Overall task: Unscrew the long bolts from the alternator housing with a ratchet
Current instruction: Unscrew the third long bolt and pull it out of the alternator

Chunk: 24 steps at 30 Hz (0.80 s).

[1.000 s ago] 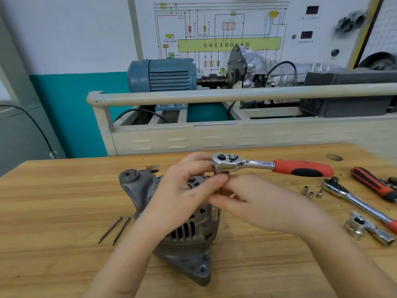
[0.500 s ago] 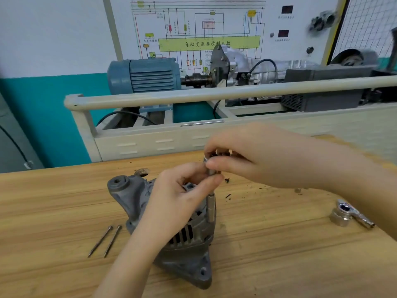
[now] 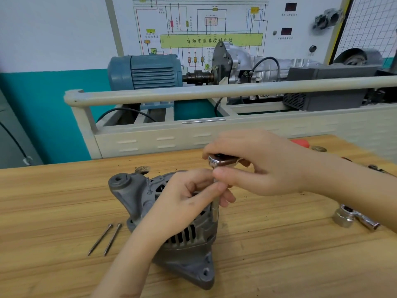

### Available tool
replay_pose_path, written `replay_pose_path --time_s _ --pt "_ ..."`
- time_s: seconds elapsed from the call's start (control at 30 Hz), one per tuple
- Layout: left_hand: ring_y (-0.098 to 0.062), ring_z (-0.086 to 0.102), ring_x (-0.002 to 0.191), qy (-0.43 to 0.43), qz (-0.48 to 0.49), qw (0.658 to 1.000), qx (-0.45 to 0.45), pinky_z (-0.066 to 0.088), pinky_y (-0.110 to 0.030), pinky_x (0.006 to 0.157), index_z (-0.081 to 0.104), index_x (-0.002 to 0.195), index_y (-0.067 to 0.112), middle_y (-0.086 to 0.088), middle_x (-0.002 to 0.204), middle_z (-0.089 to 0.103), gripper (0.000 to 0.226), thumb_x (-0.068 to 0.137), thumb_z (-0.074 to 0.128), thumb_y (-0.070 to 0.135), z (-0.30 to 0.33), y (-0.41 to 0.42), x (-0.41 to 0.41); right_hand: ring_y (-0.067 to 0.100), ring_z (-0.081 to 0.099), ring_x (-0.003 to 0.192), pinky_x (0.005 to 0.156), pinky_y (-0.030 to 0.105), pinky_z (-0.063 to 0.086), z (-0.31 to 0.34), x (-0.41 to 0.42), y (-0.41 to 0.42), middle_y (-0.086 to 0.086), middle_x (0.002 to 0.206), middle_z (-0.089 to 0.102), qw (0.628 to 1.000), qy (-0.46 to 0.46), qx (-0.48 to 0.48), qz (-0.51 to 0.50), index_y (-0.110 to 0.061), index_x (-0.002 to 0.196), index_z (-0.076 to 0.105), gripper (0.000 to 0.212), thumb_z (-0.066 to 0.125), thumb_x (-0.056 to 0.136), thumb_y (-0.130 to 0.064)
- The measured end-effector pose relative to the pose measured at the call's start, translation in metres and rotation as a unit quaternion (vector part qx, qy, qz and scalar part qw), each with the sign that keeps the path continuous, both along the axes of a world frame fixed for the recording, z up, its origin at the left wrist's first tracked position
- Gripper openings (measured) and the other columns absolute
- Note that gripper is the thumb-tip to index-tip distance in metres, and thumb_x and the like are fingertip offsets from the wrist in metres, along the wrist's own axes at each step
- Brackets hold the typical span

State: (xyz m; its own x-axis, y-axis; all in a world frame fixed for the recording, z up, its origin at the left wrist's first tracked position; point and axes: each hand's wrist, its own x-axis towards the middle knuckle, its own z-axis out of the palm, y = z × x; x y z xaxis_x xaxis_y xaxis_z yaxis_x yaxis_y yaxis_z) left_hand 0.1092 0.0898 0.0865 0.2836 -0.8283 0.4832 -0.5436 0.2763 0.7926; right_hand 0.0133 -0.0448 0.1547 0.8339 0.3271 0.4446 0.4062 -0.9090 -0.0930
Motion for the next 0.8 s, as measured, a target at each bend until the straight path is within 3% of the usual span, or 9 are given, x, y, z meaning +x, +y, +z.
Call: replay_pose_path --time_s 0.07,0.23,0.37,0.47,0.53,0.6,0.7,0.8 --pt "-0.007 0.067 0.07 -0.007 0.01 1.0 0.003 0.05 -0.017 0.071 0.066 0.083 0.02 0.014 0.07 0.069 0.011 0.086 0.056 0.023 -0.001 -0.002 -0.001 0.013 0.047 0.061 0.057 0.022 0.038 0.0 0.003 -0.004 0.002 0.069 0.058 0.999 -0.013 0.017 0.025 -0.001 0.087 0.064 0.04 0.044 0.087 -0.036" --pt "-0.004 0.067 0.07 -0.019 0.029 0.999 0.014 0.053 -0.02 0.067 0.067 0.085 0.018 0.015 0.07 0.069 0.013 0.083 0.062 0.029 -0.001 -0.004 -0.001 0.019 0.047 0.05 0.046 0.035 0.039 -0.011 0.017 -0.006 0.006 0.055 0.055 0.991 -0.104 0.076 0.036 0.0 0.067 0.063 0.037 0.051 0.083 -0.032" --pt "-0.018 0.067 0.067 0.009 0.026 1.0 0.015 0.054 -0.023 0.065 0.068 0.081 0.006 -0.012 0.071 0.069 0.026 0.076 0.064 0.032 -0.002 -0.003 -0.001 0.011 0.039 0.044 0.043 0.022 0.032 -0.016 0.03 0.001 0.0 0.046 0.046 0.979 -0.141 0.122 0.079 0.0 0.054 0.055 0.036 0.055 0.08 -0.025" --pt "-0.012 0.067 0.066 0.029 0.002 0.999 0.037 0.051 -0.018 0.063 0.069 0.078 0.011 -0.003 0.069 0.071 0.022 0.076 0.068 0.032 0.0 0.0 0.002 0.004 0.029 0.046 0.048 0.014 0.025 -0.018 0.04 0.008 -0.006 0.048 0.035 0.969 -0.139 0.157 0.133 -0.005 0.048 0.049 0.03 0.052 0.075 -0.019" --pt "-0.014 0.069 0.071 0.029 -0.019 0.998 0.049 0.055 -0.026 0.069 0.07 0.077 0.017 0.001 0.071 0.071 0.013 0.078 0.068 0.029 0.0 0.003 0.004 0.007 0.029 0.048 0.051 0.018 0.026 -0.02 0.045 0.011 -0.003 0.047 0.035 0.967 -0.138 0.158 0.146 -0.006 0.047 0.049 0.029 0.049 0.073 -0.02" --pt "-0.016 0.069 0.074 0.025 -0.022 0.998 0.044 0.055 -0.029 0.073 0.071 0.077 0.017 0.002 0.073 0.072 0.016 0.078 0.06 0.029 0.0 0.004 0.005 0.009 0.033 0.05 0.056 0.02 0.029 -0.018 0.045 0.011 -0.001 0.048 0.039 0.973 -0.113 0.142 0.142 -0.005 0.051 0.052 0.029 0.048 0.074 -0.021" --pt "-0.009 0.069 0.072 0.023 -0.007 0.999 0.036 0.053 -0.019 0.07 0.071 0.076 0.007 0.004 0.072 0.072 0.02 0.078 0.063 0.025 -0.001 0.006 0.007 0.005 0.045 0.059 0.059 0.016 0.037 -0.002 0.033 0.0 -0.003 0.062 0.051 0.988 0.011 0.108 0.106 -0.003 0.072 0.061 0.028 0.055 0.082 -0.028" --pt "-0.008 0.069 0.069 0.029 -0.007 0.999 0.024 0.051 -0.015 0.065 0.072 0.076 0.015 0.005 0.072 0.073 0.015 0.077 0.061 0.025 -0.001 0.007 0.006 -0.007 0.054 0.087 0.076 0.005 0.04 0.014 0.016 -0.014 -0.017 0.092 0.06 0.985 0.129 0.093 0.069 -0.021 0.103 0.061 0.024 0.062 0.082 -0.032"
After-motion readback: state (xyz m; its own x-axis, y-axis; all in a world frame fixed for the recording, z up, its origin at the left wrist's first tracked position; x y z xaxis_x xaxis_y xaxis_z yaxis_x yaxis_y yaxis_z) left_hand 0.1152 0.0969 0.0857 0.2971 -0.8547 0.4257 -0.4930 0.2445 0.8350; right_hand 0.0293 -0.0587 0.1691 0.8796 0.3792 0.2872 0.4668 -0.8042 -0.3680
